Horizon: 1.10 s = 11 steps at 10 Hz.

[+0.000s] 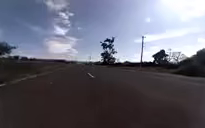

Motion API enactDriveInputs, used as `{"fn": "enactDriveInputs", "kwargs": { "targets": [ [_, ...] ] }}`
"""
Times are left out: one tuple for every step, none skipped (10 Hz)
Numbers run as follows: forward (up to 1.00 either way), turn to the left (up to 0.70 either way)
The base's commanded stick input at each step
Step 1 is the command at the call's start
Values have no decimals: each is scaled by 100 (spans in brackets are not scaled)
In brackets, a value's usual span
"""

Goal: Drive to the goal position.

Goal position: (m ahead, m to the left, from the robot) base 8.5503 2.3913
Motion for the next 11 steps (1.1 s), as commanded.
{"fn": "enactDriveInputs", "kwargs": {
  "targets": [
    [100,0],
    [100,0],
    [100,5],
    [100,25],
    [100,39],
    [100,34],
    [100,0],
    [100,0],
    [100,0],
    [100,0],
    [100,0]
  ]
}}
